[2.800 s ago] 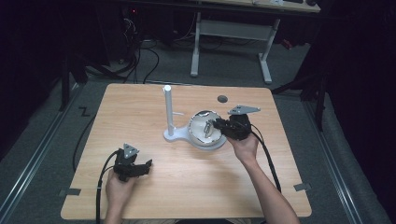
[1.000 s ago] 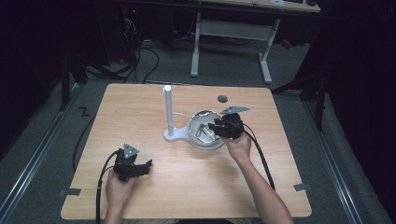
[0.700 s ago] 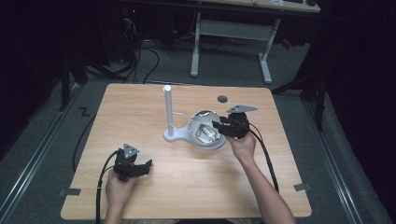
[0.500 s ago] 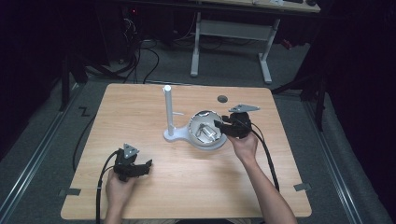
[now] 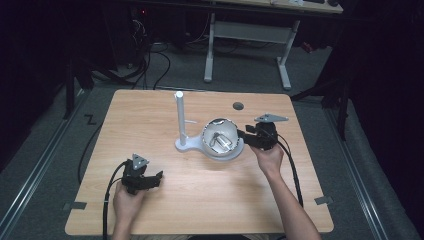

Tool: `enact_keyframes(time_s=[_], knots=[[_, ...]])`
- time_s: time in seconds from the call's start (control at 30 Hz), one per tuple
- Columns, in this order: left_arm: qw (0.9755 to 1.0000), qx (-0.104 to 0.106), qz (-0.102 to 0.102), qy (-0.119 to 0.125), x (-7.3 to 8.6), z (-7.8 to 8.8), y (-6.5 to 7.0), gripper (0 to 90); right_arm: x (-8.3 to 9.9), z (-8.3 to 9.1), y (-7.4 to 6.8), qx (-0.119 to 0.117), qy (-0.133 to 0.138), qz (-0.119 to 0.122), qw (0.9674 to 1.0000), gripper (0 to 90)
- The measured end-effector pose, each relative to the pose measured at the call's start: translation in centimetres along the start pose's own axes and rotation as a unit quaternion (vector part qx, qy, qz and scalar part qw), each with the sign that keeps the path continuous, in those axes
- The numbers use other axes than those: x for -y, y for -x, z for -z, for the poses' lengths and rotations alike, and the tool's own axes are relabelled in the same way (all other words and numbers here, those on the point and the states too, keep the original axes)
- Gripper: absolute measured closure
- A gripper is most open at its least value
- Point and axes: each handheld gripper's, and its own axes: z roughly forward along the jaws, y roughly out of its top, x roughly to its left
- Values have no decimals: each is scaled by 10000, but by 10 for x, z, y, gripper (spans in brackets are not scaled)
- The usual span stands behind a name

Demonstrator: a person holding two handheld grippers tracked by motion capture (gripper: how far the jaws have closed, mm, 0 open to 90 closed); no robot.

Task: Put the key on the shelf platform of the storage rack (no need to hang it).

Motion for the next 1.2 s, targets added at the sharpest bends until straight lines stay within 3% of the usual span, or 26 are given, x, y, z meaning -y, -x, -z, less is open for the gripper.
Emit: enact_keyframes(time_s=[0.53, 0.8, 1.2], knots=[[10000, 20, -38, 1, 0, 0, 0, 203, 4, 19, 8, 77, 79, -22, 9999, 515], [10000, 1, 1, 0, 0, 0, 0, 204, 2, 34, 10, 161, 44, 140, 9998, 511], [10000, 2, -5, -1, 0, 0, 0, 203, 4, 49, 16, 201, 35, 85, 9998, 505]])
